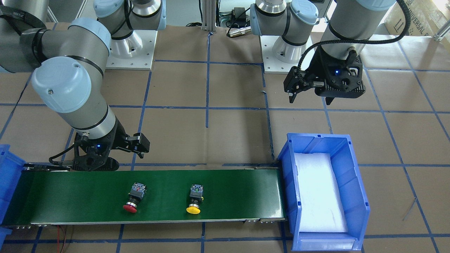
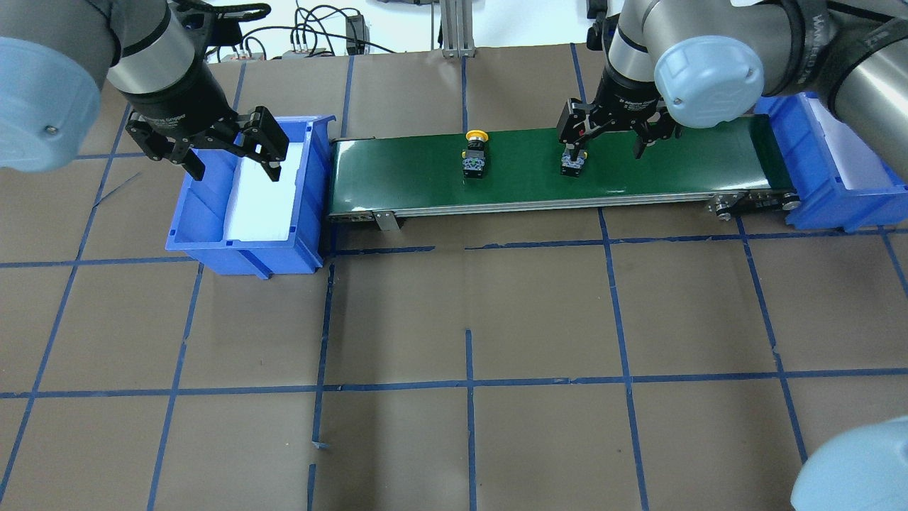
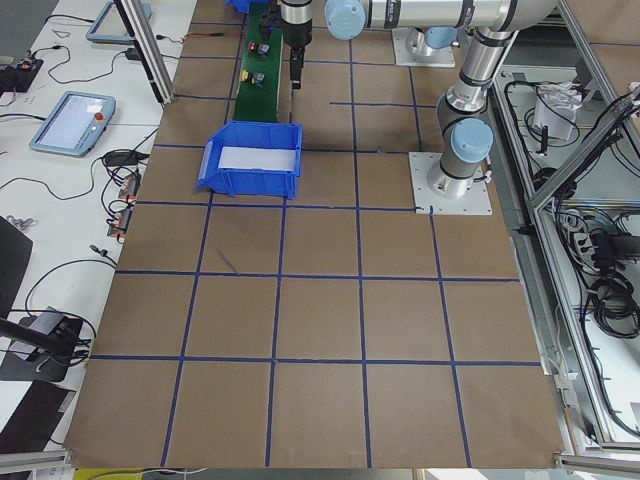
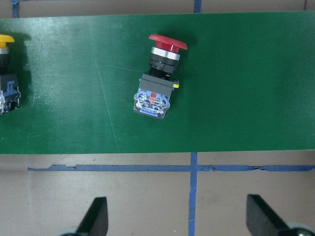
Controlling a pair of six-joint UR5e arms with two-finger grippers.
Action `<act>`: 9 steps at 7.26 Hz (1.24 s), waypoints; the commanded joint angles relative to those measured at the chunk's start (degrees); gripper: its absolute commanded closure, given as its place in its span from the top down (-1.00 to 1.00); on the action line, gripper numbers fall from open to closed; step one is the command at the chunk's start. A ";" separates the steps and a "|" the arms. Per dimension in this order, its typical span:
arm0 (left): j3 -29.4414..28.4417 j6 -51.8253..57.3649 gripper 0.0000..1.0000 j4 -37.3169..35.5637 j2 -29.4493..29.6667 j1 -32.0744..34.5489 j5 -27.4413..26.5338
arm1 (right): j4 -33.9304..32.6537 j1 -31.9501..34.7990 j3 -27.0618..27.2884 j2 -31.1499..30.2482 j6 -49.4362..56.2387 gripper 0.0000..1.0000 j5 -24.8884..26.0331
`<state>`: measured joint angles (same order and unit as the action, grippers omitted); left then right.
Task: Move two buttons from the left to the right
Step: 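Lower the right gripper onto the red button on the belt, then close the right gripper on the red button and lift it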
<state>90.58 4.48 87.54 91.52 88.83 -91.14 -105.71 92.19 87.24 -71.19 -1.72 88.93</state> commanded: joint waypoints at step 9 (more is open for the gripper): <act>0.12 0.09 1.00 0.00 -0.20 0.03 -0.09 | -11.45 -1.49 0.04 10.36 -1.43 1.00 0.90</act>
<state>90.75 4.57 87.54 91.33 88.82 -91.22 -116.79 90.75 87.14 -61.09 -2.55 89.80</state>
